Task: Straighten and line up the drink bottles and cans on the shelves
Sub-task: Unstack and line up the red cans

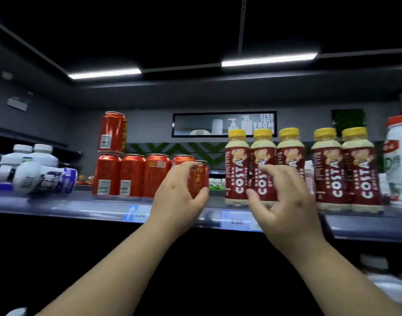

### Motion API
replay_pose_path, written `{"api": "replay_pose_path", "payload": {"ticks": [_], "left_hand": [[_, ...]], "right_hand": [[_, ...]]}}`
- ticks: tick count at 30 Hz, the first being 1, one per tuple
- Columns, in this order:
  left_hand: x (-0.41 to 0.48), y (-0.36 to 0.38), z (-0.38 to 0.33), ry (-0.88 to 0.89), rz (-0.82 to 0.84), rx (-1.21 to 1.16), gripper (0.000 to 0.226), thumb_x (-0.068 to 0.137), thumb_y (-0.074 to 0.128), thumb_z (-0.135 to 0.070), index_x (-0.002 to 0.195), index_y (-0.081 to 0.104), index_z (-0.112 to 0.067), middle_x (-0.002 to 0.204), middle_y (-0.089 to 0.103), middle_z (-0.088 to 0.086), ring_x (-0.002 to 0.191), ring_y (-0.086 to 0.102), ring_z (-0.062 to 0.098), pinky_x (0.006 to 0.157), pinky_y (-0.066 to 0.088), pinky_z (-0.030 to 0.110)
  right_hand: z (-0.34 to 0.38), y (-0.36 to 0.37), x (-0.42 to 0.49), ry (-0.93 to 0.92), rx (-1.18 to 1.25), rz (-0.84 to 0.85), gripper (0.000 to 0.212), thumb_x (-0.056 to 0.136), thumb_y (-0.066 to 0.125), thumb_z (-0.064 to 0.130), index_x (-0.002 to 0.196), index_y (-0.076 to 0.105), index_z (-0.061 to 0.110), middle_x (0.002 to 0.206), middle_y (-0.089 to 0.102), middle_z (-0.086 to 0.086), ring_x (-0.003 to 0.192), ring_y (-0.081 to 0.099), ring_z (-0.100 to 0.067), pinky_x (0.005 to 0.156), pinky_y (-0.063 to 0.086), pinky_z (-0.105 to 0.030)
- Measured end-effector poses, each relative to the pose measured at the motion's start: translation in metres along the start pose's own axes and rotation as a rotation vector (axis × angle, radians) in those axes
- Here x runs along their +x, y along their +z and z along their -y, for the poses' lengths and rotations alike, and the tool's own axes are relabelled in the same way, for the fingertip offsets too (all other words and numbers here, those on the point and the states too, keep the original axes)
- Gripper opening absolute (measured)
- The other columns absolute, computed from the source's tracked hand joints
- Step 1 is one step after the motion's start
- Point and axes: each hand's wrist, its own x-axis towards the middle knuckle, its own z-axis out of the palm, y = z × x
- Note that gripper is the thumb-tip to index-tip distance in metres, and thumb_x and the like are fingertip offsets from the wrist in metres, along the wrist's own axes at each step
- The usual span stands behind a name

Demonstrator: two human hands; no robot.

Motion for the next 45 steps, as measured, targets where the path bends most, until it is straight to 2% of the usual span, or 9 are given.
{"api": "replay_pose_path", "payload": {"ticks": [3,6,13,18,25,31,34,36,45], "left_hand": [[0.003,-0.026,0.028,0.02,-0.046,0.009,0.051,0.083,0.072,-0.029,0.129,0.05,-0.025,0.117,0.051,-0.011,0.109,0.054,0.012,0.095,0.048,0.034],[0.009,-0.047,0.058,-0.008,-0.036,0.016,0.055,0.082,0.075,-0.03,0.131,0.048,-0.026,0.121,0.051,-0.009,0.112,0.05,0.012,0.098,0.045,0.033],[0.024,-0.057,0.097,-0.05,0.069,0.092,0.076,0.082,0.074,-0.045,0.141,0.03,-0.027,0.135,0.046,0.0,0.118,0.053,0.022,0.095,0.047,0.037],[0.029,-0.053,0.091,0.001,0.07,0.156,0.088,0.08,0.074,-0.05,0.146,0.023,-0.023,0.135,0.041,0.006,0.118,0.05,0.029,0.097,0.044,0.042],[0.038,-0.035,0.076,-0.075,0.131,0.165,0.091,0.084,0.072,-0.047,0.148,0.013,-0.022,0.136,0.039,0.012,0.115,0.055,0.034,0.09,0.049,0.042],[0.046,-0.019,0.075,-0.148,0.135,0.174,0.101,0.082,0.076,-0.04,0.151,0.004,-0.026,0.14,0.035,0.014,0.114,0.056,0.035,0.088,0.05,0.043],[0.043,-0.021,0.083,-0.148,0.122,-0.027,0.104,0.077,0.079,-0.04,0.15,0.006,-0.032,0.143,0.038,0.006,0.118,0.052,0.026,0.091,0.047,0.039],[0.041,-0.024,0.086,-0.125,0.144,-0.105,0.101,0.076,0.078,-0.043,0.149,0.009,-0.032,0.137,0.045,0.003,0.108,0.051,0.018,0.087,0.046,0.033],[0.036,-0.023,0.089,-0.1,0.18,-0.014,0.091,0.078,0.07,-0.061,0.146,0.02,-0.026,0.132,0.055,0.001,0.113,0.058,0.021,0.086,0.049,0.035]], "right_hand": [[0.039,0.038,0.007,0.088,0.095,0.134,0.041,0.086,0.07,0.027,0.123,0.056,0.017,0.106,0.051,0.008,0.094,0.046,-0.004,0.083,0.04,-0.011],[0.065,0.079,0.022,0.247,0.063,0.291,0.052,0.086,0.07,0.034,0.131,0.046,0.025,0.111,0.05,0.007,0.099,0.052,-0.011,0.082,0.046,-0.03],[0.081,0.144,0.048,0.483,-0.275,0.556,0.096,0.076,0.066,0.063,0.146,0.009,0.03,0.118,0.06,-0.003,0.101,0.062,-0.029,0.088,0.053,-0.049],[0.081,0.133,0.048,0.49,-0.437,0.49,0.088,0.075,0.067,0.069,0.133,0.026,0.018,0.116,0.06,-0.004,0.1,0.063,-0.029,0.076,0.05,-0.041],[0.074,0.12,0.028,0.409,-0.503,0.41,0.099,0.085,0.056,0.069,0.152,0.004,0.018,0.122,0.06,-0.008,0.101,0.063,-0.03,0.07,0.045,-0.036],[0.071,0.118,0.022,0.396,-0.401,0.338,0.093,0.087,0.056,0.067,0.152,0.012,0.018,0.126,0.058,-0.007,0.108,0.061,-0.028,0.081,0.049,-0.039],[0.069,0.118,0.021,0.393,-0.375,0.322,0.09,0.087,0.057,0.066,0.151,0.016,0.018,0.129,0.057,-0.006,0.11,0.06,-0.028,0.084,0.049,-0.04],[0.068,0.118,0.021,0.383,-0.375,0.316,0.087,0.088,0.056,0.064,0.151,0.015,0.018,0.128,0.057,-0.007,0.108,0.06,-0.028,0.083,0.05,-0.04],[0.07,0.116,0.016,0.351,-0.378,0.273,0.085,0.093,0.049,0.061,0.154,0.01,0.017,0.132,0.054,-0.006,0.114,0.057,-0.024,0.085,0.047,-0.035]]}}
